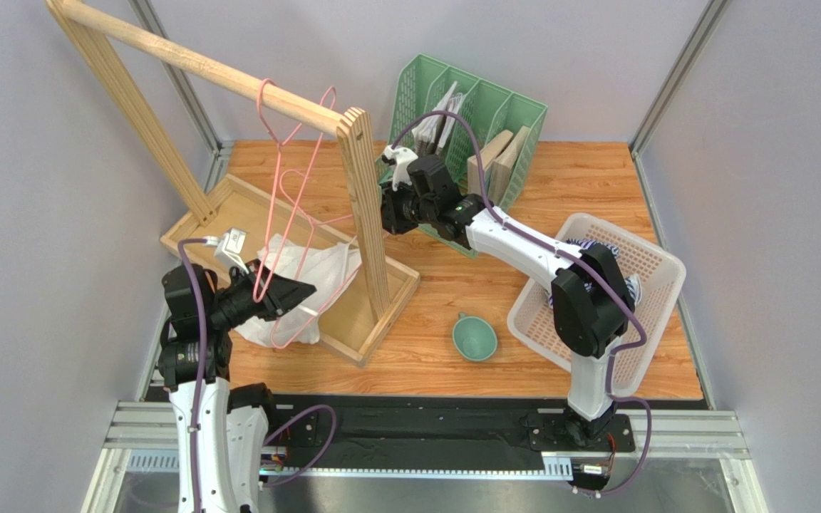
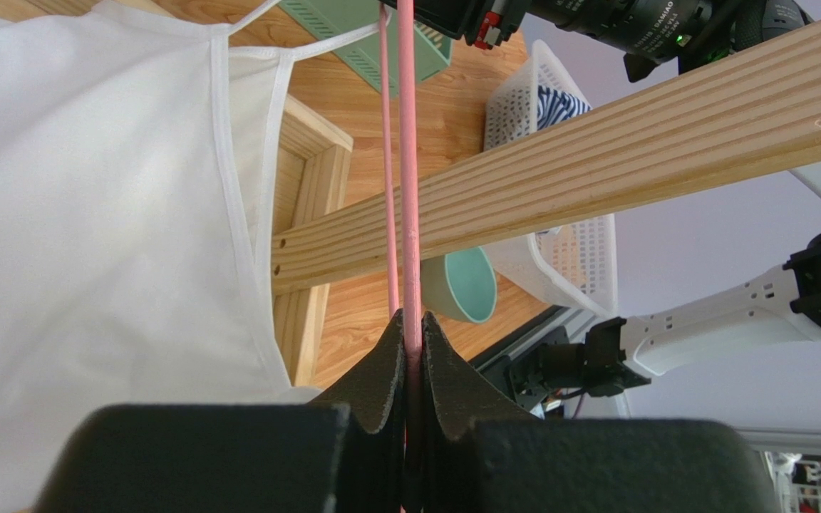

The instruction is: Remove the tank top from the hanger

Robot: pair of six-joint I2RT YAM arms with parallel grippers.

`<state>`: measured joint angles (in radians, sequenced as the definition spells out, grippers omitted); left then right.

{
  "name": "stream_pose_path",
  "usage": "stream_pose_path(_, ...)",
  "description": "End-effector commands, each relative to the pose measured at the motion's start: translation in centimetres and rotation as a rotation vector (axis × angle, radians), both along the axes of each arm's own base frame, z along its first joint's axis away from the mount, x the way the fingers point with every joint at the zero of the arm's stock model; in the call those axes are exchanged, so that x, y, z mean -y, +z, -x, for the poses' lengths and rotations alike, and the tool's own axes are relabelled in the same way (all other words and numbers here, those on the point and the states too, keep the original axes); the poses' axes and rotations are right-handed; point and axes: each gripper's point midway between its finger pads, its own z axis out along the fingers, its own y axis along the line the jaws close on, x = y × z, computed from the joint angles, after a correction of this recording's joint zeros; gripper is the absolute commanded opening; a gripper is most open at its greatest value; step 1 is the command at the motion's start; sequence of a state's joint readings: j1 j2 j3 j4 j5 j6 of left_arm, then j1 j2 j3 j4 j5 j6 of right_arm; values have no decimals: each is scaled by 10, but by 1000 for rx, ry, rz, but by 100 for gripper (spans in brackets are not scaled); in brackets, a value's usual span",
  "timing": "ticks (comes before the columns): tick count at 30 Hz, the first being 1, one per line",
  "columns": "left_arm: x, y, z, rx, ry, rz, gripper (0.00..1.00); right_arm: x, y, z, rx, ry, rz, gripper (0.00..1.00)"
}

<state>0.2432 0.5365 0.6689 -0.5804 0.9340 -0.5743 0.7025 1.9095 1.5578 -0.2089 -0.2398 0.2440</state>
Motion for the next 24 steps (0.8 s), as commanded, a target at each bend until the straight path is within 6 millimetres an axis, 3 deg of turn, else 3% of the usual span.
stream_pose_path(1, 3, 21, 7, 69, -31, -31, 0, 4, 32, -15, 44, -61, -32, 0)
stream_pose_path(12, -5, 17, 11, 54, 22, -95, 0, 38, 58, -37, 11, -192, -42, 0)
stream_pose_path(19, -8, 20, 16, 62, 46, -129, 0, 55, 50, -51, -57, -247, -45, 0)
stream_pose_path(24, -9, 34, 20, 101, 70, -142, 0, 60, 32, -51, -107, -269, -27, 0)
